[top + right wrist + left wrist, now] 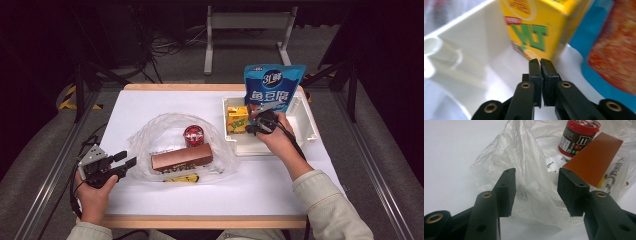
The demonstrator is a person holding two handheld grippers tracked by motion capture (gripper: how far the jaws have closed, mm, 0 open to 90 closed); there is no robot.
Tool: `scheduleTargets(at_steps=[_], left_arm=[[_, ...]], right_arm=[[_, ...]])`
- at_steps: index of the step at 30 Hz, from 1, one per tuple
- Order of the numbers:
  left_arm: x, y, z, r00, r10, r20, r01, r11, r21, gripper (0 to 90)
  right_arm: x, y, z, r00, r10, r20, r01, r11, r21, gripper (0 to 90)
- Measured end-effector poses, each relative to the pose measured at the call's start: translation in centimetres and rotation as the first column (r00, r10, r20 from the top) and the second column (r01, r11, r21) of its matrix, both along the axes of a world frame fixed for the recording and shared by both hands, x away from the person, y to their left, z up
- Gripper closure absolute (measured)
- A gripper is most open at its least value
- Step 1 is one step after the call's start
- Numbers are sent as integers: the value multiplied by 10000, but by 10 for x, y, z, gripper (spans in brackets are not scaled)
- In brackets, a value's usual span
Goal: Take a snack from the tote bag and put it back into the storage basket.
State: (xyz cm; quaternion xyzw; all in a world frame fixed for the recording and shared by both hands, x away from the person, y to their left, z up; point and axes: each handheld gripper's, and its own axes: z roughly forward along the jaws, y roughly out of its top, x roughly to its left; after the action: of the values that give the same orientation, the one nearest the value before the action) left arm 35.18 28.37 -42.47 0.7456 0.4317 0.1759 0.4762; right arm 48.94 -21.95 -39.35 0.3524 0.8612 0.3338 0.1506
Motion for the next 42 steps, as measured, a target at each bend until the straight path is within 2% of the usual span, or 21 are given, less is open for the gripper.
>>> scheduleTargets(at_steps=[5,10,14,19,29,38,42], left_arm=[[0,0,0,10000,4,6,-4,10000,-31,496],[0,1,0,10000,-13,27,13,10000,-5,495],[0,0,0,10000,-2,13,2,10000,12,496],[0,0,0,10000,-6,4,6,10000,27,495],[0,1,0,10000,-34,31,34,10000,47,495],[0,1,0,10000,-11,29,10,10000,13,495],[-1,2,0,10000,1,39,-1,10000,16,495]], right_arm=[[-1,7,-2,9986,339,402,-354,9987,370,842],[6,6,-8,9990,195,410,-242,9928,1170,854],[9,5,-15,9994,166,319,-213,9882,1518,855],[13,7,-20,9985,137,533,-214,9890,1461,855],[19,11,-27,9985,-105,542,27,9899,1420,845],[25,16,-27,9976,-169,675,92,9937,1119,859],[27,18,-28,9973,-119,719,62,9968,799,867]])
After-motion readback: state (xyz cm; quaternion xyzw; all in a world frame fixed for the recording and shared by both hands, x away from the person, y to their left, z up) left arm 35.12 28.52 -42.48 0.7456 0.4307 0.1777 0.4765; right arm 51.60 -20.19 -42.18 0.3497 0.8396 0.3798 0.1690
